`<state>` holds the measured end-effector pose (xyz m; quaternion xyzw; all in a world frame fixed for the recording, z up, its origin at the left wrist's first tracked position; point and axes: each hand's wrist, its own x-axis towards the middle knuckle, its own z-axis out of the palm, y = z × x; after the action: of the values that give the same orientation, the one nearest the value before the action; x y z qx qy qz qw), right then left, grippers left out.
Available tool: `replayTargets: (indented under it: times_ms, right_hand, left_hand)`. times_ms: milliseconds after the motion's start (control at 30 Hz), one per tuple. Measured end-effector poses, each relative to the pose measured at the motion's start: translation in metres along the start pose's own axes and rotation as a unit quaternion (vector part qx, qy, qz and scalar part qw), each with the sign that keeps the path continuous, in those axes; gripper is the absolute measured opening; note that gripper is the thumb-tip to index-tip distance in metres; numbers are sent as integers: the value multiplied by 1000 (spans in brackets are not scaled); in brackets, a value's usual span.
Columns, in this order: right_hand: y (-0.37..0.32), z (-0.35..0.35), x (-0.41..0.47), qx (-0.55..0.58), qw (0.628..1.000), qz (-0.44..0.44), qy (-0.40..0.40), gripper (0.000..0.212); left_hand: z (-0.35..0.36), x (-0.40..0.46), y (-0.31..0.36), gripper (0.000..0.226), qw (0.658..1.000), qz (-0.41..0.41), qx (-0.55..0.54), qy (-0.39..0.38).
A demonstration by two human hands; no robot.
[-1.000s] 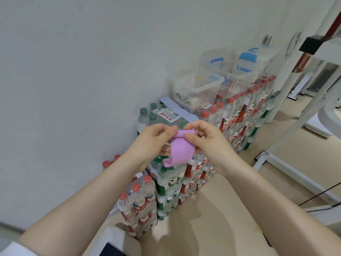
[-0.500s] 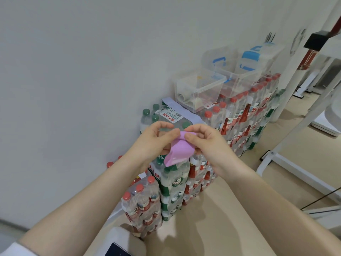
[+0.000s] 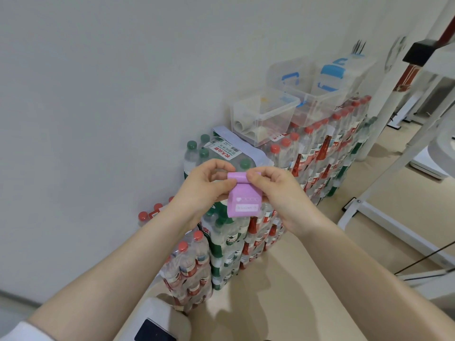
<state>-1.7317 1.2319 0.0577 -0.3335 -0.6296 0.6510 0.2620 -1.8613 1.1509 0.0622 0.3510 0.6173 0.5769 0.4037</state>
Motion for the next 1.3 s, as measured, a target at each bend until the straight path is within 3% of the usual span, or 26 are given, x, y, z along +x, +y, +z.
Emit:
replayTargets:
  times_ms: [100, 233, 367, 533, 633, 733, 800, 900, 967, 1033, 1133, 1300]
  right_hand:
    - [0, -1, -1, 5, 1000, -17, 2, 13]
    - [1, -1, -2, -21, 999, -38, -4, 21]
    - [3, 0, -2, -12, 1000, -24, -2, 19]
    - [4, -1, 0, -5, 1000, -7, 9, 21]
    - [2, -4, 1, 21, 1000, -5, 0, 17]
    - [-2, -11, 3, 40, 999, 3, -32, 18]
    - [-5, -13, 4, 34, 998, -3, -61, 17]
    - [-8, -14, 6, -7, 996, -8, -83, 23]
    - [-9, -14, 7, -28, 995, -6, -100, 24]
    - [-11, -14, 7, -33, 994, -7, -105, 24]
    - [-11, -14, 7, -31, 994, -11, -106, 24]
    - [-4, -14, 2, 104, 987, 51, -114, 20]
  left_hand:
    - [2, -1, 3, 12, 1000, -30, -8, -2]
    - [3, 0, 3, 15, 999, -53, 5, -2]
    - [2, 1, -1, 2, 999, -41, -18, -2]
    - [0, 1, -6, 14, 999, -4, -29, -15]
    - [-6, 0, -5, 20, 998, 27, 26, -59]
    - [-17, 0, -3, 33, 983, 65, 64, -158]
    - [-24, 4, 0, 52, 959, 140, 164, -184]
    - [-26, 9, 6, 81, 855, 274, 404, -176]
    - [-25, 11, 8, 85, 806, 343, 448, -181]
    - [-23, 12, 7, 79, 787, 373, 452, -192]
    - [-22, 12, 5, 62, 802, 371, 425, -194]
    - [-19, 4, 1, 59, 883, 309, 309, -171]
